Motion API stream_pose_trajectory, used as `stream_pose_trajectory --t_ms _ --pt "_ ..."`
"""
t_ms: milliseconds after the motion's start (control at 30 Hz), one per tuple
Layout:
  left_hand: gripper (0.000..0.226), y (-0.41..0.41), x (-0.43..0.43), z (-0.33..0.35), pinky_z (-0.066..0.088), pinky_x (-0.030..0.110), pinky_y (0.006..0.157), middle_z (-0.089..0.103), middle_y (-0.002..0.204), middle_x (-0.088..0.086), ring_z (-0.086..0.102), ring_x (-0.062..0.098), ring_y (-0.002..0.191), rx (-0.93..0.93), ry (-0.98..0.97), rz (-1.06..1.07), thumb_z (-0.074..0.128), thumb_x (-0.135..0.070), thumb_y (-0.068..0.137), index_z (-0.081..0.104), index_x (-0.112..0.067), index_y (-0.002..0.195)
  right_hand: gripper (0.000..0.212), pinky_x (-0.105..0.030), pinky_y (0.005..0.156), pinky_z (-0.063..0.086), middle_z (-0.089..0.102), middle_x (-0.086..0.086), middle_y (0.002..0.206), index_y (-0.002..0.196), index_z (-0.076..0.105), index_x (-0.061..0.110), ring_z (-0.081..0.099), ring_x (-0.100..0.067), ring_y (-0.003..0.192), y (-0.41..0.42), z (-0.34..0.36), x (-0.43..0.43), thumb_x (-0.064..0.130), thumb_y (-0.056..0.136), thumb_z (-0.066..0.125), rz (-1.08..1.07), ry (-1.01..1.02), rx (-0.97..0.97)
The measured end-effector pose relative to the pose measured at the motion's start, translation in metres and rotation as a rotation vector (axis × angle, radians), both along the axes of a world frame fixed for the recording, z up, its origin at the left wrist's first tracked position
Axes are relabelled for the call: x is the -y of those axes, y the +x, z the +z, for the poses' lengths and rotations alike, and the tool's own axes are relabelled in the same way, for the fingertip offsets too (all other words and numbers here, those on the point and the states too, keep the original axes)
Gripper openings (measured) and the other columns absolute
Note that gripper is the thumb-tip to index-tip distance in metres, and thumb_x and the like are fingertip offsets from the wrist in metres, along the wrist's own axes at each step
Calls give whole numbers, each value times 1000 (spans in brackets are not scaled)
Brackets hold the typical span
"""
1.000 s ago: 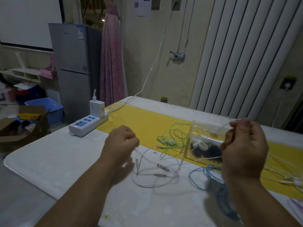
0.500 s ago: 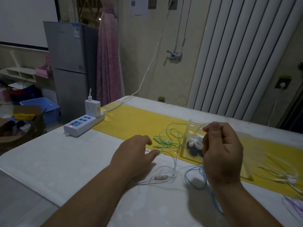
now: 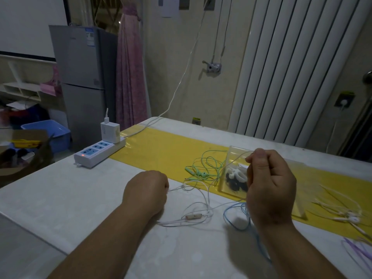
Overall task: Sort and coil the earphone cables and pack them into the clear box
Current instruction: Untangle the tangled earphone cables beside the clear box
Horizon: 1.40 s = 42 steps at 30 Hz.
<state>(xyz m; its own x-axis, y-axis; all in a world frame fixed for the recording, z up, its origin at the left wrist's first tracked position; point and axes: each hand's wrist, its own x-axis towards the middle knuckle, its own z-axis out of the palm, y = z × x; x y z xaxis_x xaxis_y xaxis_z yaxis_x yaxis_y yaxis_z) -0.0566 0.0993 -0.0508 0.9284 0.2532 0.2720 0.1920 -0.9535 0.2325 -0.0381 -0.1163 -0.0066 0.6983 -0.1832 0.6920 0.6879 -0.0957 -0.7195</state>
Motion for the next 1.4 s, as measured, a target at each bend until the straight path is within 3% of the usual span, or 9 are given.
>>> stream_pose_trajectory --t_ms 200,400,467,633,767,933,1133,1267,1400 --pt "14 1 0 0 41 34 73 60 95 2 51 24 91 115 -26 -25 50 -9 89 56 -19 95 35 -34 53 35 49 4 52 70 57 22 43 -18 51 5 -1 4 47 91 44 -68 9 5" --pt "27 -6 5 19 56 46 67 62 91 3 62 23 78 455 -850 141 42 -7 98 57 -28 106 33 -36 49 29 43 6 49 69 56 27 36 -15 50 10 10 14 47 91 42 -182 273 -24" --pt "34 -8 2 20 54 37 70 63 98 4 61 22 84 485 -740 164 41 -7 98 61 -24 119 33 -33 47 26 40 7 47 69 55 28 33 -15 48 16 13 20 50 90 42 -211 368 -59" --pt "21 -9 -6 19 38 32 67 59 95 1 52 20 81 433 -415 225 52 -38 95 66 -23 95 33 -32 49 24 37 8 44 64 54 32 30 -15 47 30 16 31 49 90 41 -275 474 -98" --pt "26 -11 -7 24 33 32 66 56 88 1 46 21 79 534 -511 392 44 -37 99 60 -17 104 34 -35 53 28 38 6 49 63 52 35 32 -17 47 40 20 45 53 88 39 -377 514 -97" --pt "31 -7 -16 21 40 37 75 64 108 11 50 26 89 612 -665 514 38 -36 102 58 -14 113 36 -36 58 31 39 4 52 60 50 36 33 -17 48 44 20 54 61 82 36 -450 531 -197" --pt "25 -7 -18 19 35 33 66 64 96 7 48 23 80 488 -524 478 44 -35 99 62 -17 100 34 -24 46 13 28 8 41 61 40 19 20 -11 39 36 27 47 19 95 42 -82 603 -282" --pt "15 -10 -12 19 39 35 67 65 95 6 51 24 82 526 -341 409 52 -26 94 65 -21 99 35 -23 43 14 28 6 43 62 39 19 20 -12 39 32 23 41 19 97 40 46 526 -285" --pt "31 -8 -7 12 37 36 83 59 118 -1 49 22 107 287 64 321 59 -15 83 67 -32 108 37 -25 44 14 29 4 46 63 41 18 21 -14 41 30 21 36 22 99 39 116 464 -272"
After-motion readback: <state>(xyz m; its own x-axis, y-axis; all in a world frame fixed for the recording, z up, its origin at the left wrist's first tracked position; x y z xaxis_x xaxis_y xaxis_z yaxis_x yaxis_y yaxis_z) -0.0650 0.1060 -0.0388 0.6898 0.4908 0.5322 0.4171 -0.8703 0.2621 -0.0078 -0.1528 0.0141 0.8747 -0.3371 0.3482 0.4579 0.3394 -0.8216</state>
